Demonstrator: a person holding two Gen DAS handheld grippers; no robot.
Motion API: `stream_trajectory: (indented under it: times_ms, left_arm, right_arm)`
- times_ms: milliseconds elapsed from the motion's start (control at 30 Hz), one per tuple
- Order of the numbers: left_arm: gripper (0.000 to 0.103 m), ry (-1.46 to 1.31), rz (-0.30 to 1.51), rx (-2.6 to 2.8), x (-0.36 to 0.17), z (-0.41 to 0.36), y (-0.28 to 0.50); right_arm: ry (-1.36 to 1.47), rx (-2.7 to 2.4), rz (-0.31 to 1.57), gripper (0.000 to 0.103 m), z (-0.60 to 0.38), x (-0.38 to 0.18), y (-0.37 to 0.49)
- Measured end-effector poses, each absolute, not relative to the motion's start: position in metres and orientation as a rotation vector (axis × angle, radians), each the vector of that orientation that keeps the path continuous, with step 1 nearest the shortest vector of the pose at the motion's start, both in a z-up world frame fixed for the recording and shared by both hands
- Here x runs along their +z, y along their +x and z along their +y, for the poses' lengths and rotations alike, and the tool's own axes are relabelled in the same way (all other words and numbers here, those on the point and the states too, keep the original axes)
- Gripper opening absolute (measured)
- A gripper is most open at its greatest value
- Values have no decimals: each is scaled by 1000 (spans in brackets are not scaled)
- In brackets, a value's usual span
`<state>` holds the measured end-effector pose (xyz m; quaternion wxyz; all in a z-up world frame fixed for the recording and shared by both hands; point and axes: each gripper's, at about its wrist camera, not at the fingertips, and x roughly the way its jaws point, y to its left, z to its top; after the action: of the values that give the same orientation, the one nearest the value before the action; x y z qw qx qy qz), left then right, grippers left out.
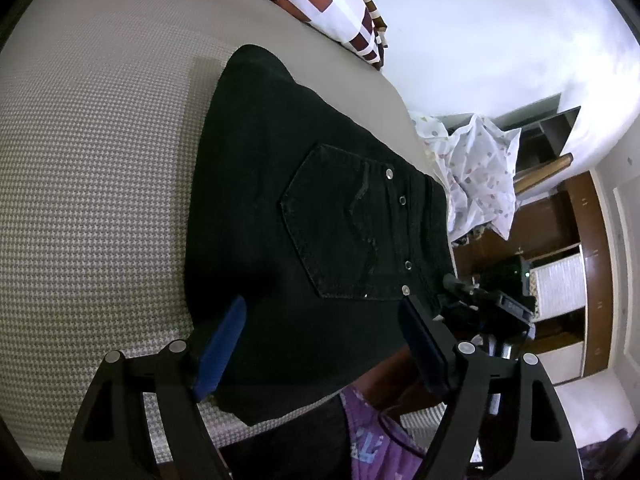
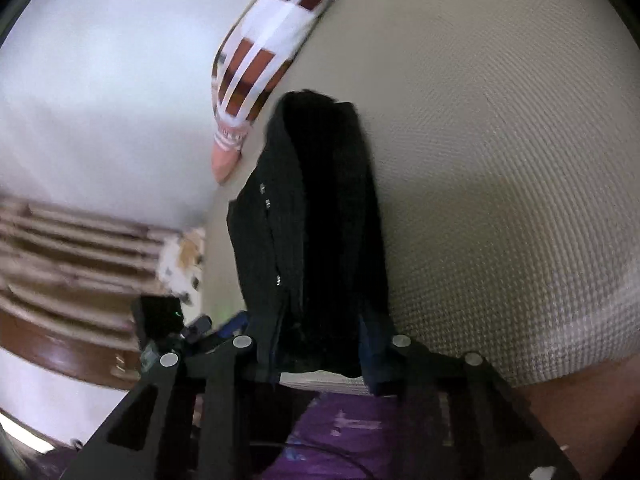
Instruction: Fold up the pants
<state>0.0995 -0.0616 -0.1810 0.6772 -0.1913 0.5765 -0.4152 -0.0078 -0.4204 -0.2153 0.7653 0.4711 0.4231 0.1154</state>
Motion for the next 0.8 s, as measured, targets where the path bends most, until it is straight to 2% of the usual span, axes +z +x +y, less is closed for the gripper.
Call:
stream_trajectory:
  times_ms: [200,300,400,600,800]
  left_arm:
    - [79,-486,1237,-885,-172,-39,106]
    - [79,-527,1148,-830,-155,-15,113]
    - [79,-514,1152,-796,-148,-7,118]
    - [79,-452,1216,-829,-165,-34,111]
    - [79,-357,1234,-843,-169,-55,98]
  right_arm:
    - [1140,350,882,26,-412,-202,5]
    - [1271,511,768,26,-389,-185,23]
    - [1206,541,697,23,-379,-167,28]
    - [1340,305,880,20,-424,-264,-16]
    - [1302,331,831,21,-424,-252,-20]
